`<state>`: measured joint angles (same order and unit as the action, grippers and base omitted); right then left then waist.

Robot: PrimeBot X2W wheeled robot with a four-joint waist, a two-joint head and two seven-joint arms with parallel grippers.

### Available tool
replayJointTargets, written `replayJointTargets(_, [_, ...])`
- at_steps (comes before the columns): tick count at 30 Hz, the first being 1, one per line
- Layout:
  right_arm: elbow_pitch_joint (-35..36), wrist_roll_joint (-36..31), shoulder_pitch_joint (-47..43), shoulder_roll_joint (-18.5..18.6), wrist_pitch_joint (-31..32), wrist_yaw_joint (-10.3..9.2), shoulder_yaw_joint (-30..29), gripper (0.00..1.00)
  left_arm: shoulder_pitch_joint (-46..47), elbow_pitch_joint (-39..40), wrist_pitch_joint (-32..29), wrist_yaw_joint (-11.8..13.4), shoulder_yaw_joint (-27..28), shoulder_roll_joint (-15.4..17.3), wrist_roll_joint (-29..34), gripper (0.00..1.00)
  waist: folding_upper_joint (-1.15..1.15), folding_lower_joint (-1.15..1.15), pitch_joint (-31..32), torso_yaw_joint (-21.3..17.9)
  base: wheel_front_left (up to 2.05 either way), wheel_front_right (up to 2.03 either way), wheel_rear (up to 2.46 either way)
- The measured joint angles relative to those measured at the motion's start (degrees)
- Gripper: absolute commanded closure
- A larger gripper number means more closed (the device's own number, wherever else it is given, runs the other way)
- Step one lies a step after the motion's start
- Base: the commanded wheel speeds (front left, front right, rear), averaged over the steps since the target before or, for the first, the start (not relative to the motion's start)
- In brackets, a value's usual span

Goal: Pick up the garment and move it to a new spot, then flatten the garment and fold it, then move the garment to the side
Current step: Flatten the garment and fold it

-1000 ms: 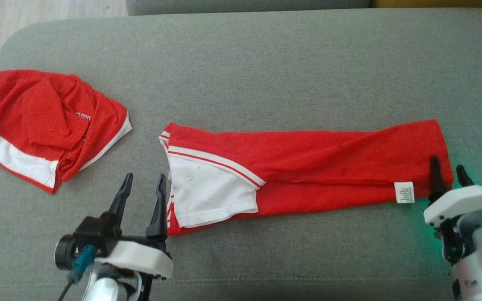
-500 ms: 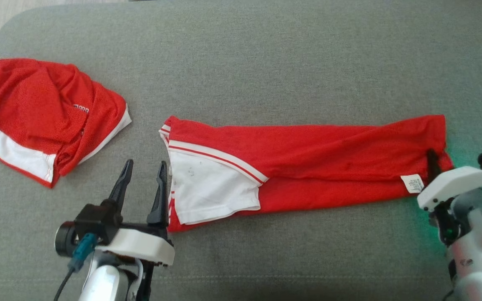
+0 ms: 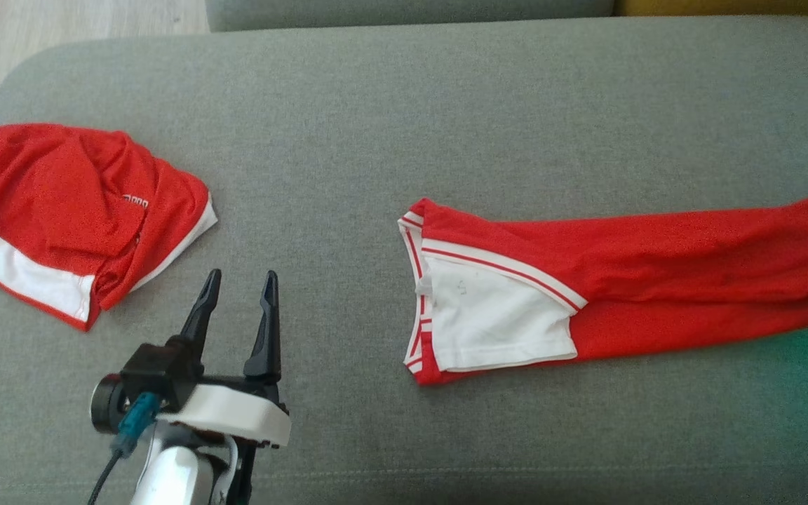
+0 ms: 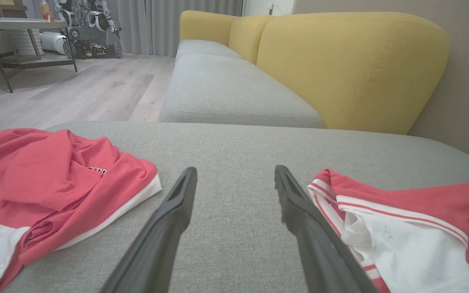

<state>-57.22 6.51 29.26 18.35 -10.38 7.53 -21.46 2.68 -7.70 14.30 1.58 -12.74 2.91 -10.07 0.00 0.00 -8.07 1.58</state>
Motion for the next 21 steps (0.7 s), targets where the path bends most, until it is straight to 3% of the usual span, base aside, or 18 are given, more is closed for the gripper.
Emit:
replayJointTargets(5, [0.38, -5.12, 1.92, -4.71, -0.29, 0.00, -2.22, 1.00, -0.38, -0.16, 0.00, 0.02, 0.05, 0.00, -0.44, 0.00, 0.00, 0.00, 1.61, -0.27, 0.00, 0.00, 0.00])
replayJointTargets(11, [3.72, -3.41, 1.83, -11.78, 3.42, 0.00, 2.59, 1.00, -2.34, -0.33, 0.00, 0.44, 0.36, 0.00, -1.59, 0.00, 0.00, 0.00, 4.24, -0.94, 0.00, 0.00, 0.00])
replayJointTargets(15, [8.86, 4.15, 1.36, -14.84, 7.97, 0.00, 10.96, 1.00, -3.37, -0.36, 0.00, 0.53, 0.47, 0.01, -1.69, 0.00, 0.00, 0.00, 5.93, -1.48, 0.00, 0.00, 0.00])
replayJointTargets(21, [22.79, 23.60, -5.10, -15.04, 14.52, 0.00, 28.04, 1.00, -3.77, -0.36, 0.00, 0.97, 0.34, 0.00, -2.30, 0.00, 0.00, 0.00, 7.26, -1.79, 0.00, 0.00, 0.00])
